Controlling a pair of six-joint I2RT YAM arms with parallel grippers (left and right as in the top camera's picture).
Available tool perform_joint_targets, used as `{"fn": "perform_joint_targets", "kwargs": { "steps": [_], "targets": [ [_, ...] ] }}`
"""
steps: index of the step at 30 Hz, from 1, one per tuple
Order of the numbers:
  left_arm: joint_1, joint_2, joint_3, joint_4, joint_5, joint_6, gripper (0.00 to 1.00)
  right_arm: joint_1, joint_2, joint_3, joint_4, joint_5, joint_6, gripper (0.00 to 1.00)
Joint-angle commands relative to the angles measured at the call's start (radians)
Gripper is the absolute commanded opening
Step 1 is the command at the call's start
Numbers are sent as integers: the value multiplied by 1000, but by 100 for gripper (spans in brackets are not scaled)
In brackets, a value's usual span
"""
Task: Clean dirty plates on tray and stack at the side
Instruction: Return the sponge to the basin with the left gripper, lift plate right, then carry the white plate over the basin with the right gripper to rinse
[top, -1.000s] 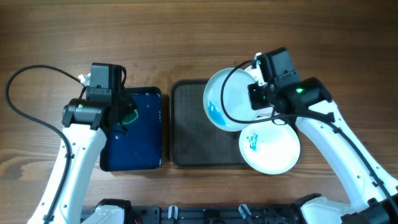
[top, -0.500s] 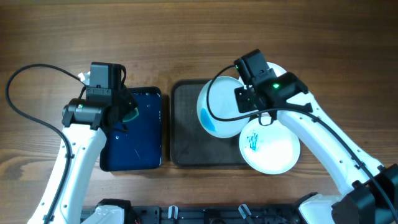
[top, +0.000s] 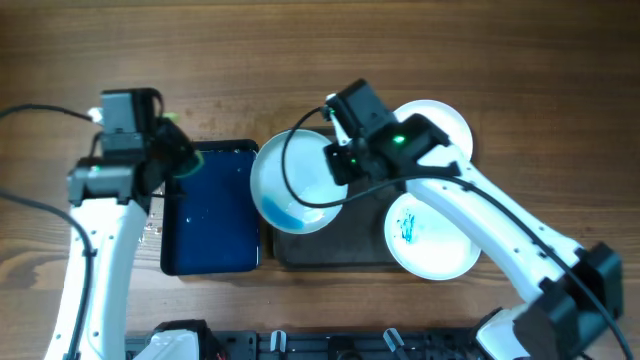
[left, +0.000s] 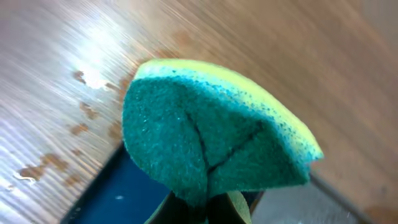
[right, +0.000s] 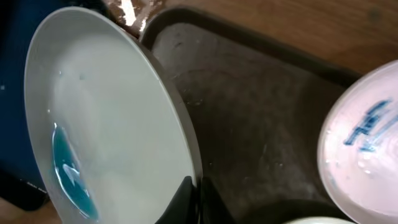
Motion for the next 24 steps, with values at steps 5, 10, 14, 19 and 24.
{"fn": "perform_joint_targets", "kwargs": {
  "steps": [5, 10, 14, 19, 24],
  "targets": [
    [262, -22, 45, -55, 5, 42, 4, 105, 184, 264, -40, 14, -34, 5],
    [384, -23, 45, -61, 51, 42, 4, 181, 250, 357, -34, 176, -67, 5],
    [441, -23, 45, -63, 69, 42, 4, 233, 264, 373, 5, 268, -89, 5],
    [442, -22, 45, -74, 69, 42, 4, 285, 264, 374, 40, 384, -144, 5],
    [442, -22, 45, -85, 69, 42, 4, 372, 264, 374, 82, 548, -222, 5]
  ]
}}
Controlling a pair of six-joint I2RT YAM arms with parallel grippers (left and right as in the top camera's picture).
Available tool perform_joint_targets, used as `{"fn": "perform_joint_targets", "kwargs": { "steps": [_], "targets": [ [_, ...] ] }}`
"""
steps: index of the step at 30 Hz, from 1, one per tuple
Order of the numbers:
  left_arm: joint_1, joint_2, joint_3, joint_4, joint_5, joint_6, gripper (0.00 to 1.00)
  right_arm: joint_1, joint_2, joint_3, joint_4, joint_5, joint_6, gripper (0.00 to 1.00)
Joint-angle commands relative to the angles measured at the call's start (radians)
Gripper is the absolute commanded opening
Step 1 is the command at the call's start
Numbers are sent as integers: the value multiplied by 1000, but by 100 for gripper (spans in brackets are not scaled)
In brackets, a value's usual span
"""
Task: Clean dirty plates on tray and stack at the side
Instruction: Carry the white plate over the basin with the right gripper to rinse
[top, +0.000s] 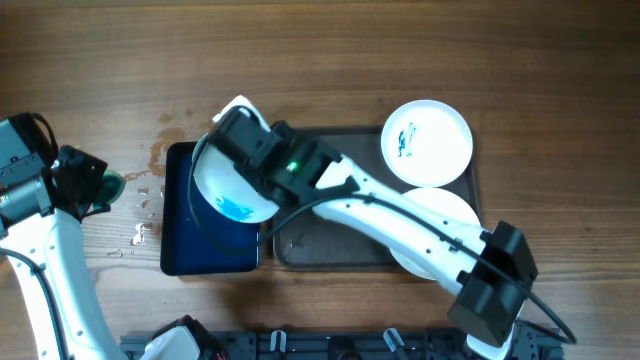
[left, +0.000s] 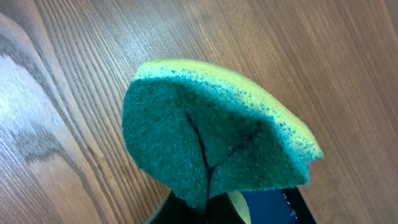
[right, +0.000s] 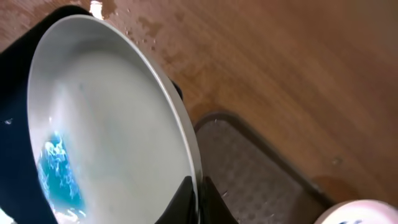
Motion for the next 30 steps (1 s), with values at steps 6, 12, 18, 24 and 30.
{"fn": "perform_joint_targets", "kwargs": {
  "steps": [6, 12, 18, 24, 30],
  "targets": [
    [4, -21, 28, -9, 16, 16, 4, 151, 13, 33, 92, 352, -165, 5],
    [5, -21, 28, -7, 16, 15, 4, 200, 13, 33, 183, 491, -319, 4],
    [5, -21, 28, -8, 16, 15, 4, 232, 14, 33, 266, 579, -495, 4],
    [5, -21, 28, -8, 16, 15, 4, 267, 15, 33, 343, 605, -655, 5],
    [5, -21, 28, -9, 16, 15, 4, 298, 49, 32, 413, 645, -883, 5]
  ]
}}
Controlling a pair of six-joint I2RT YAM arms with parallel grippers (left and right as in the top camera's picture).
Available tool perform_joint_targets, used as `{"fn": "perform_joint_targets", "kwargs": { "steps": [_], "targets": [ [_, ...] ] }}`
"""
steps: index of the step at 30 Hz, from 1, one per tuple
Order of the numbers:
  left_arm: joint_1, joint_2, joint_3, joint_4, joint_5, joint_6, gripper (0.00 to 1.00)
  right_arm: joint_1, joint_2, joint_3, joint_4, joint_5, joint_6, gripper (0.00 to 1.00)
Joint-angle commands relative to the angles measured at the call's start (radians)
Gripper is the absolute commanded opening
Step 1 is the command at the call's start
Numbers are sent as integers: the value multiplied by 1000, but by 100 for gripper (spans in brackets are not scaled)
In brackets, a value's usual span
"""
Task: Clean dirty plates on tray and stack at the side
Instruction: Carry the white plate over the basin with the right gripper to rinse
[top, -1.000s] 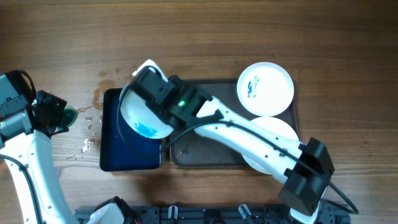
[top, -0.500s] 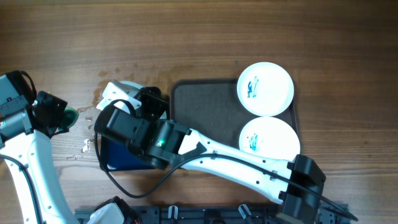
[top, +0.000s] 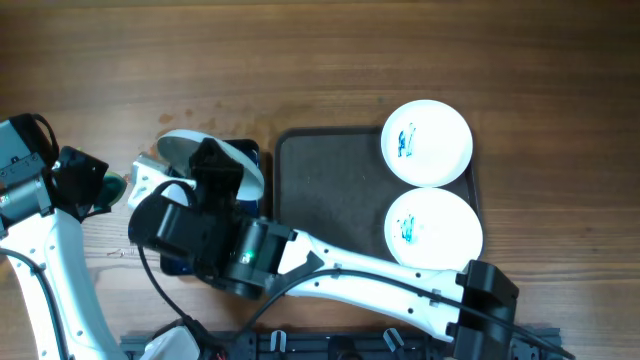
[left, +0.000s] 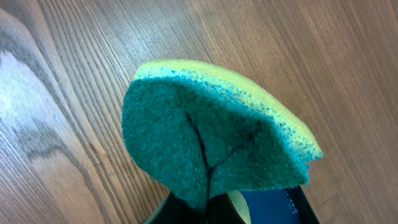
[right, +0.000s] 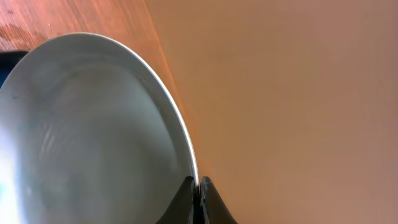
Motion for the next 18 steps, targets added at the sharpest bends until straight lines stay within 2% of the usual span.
{"fn": "perform_joint_targets", "kwargs": {
  "steps": [1, 8, 18],
  "targets": [
    [5, -21, 28, 2, 16, 15, 4, 20, 53, 30, 31, 63, -196, 5],
    [4, -21, 28, -1, 16, 15, 4, 36, 73, 29, 127, 74, -365, 4],
    [5, -21, 28, -5, 16, 15, 4, 39, 73, 29, 166, 100, -409, 5]
  ]
}}
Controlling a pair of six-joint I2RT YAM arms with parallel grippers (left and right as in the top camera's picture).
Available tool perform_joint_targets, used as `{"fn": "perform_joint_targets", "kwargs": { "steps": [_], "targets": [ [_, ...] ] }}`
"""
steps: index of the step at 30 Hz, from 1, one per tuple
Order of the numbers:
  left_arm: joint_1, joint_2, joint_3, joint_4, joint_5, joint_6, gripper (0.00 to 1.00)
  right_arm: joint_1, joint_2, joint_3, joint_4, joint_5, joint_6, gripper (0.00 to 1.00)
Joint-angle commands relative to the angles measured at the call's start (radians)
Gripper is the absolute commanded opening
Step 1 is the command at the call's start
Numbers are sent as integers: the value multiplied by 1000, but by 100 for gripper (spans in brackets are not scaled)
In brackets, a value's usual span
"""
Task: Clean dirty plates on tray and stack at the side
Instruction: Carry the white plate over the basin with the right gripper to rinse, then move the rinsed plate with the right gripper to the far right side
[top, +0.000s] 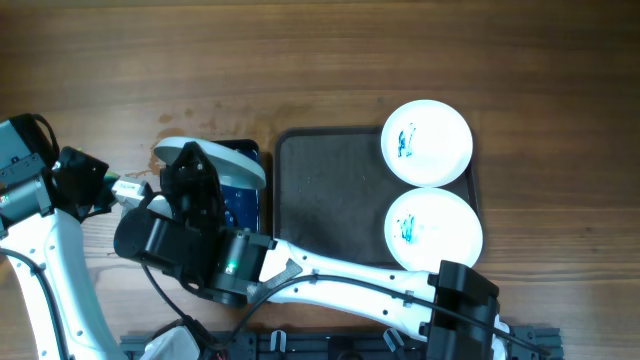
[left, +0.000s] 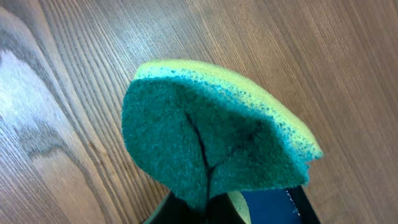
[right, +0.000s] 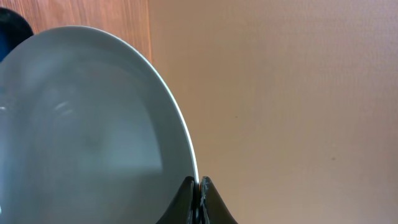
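Observation:
My right gripper (right: 198, 186) is shut on the rim of a white plate (right: 93, 124); the face it shows carries no blue. From above, that plate (top: 212, 161) stands tilted on edge over the far end of the blue tub (top: 245, 205). Two plates smeared with blue, one at the back (top: 427, 142) and one in front (top: 433, 232), lie on the right of the dark tray (top: 325, 200). My left gripper (left: 208, 208) is shut on a green and yellow sponge (left: 211, 124), held over bare wood left of the tub (left: 273, 208).
The right arm (top: 330, 275) stretches along the table's front from the bottom right to the tub. Its wrist body (top: 185, 245) covers the tub's near half. Water drops (top: 165, 125) mark the wood behind the tub. The left arm (top: 50, 250) runs down the left edge.
The right wrist has shifted a little left and the plate stands more on edge, showing more wall behind it. The left gripper and sponge have not moved.
First the right gripper held a plate with a blue smear at the tray's left end, with the sponge by the tub's far left corner. Then the plate was over the tub and the sponge out left. Later the plate stood tilted with no blue showing, as now.

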Motion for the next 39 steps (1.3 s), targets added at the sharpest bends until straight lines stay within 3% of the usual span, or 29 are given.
{"fn": "perform_joint_targets", "kwargs": {
  "steps": [1, 9, 18, 26, 31, 33, 35, 39],
  "targets": [
    [5, -21, 28, -3, 16, 15, 4, 8, 5, 25, 10, 39, -19, 5],
    [5, -21, 28, -4, 16, 16, 4, 8, 5, 25, 19, 54, -14, 5],
    [4, -21, 28, -12, 16, 16, 4, -34, 5, 25, -13, 91, 117, 4],
    [4, -21, 28, -14, 16, 15, 4, -204, 4, 25, -311, -29, 484, 4],
    [4, -21, 28, -13, 16, 15, 4, -390, -4, 26, -573, 130, 663, 4],
    [4, -21, 28, -8, 16, 15, 4, -444, -8, 25, -651, 71, 693, 4],
    [4, -21, 28, -7, 16, 15, 4, -475, -15, 26, -756, 131, 823, 4],
    [4, -21, 28, -7, 16, 15, 4, -489, -42, 26, -776, -246, 943, 4]
  ]
}}
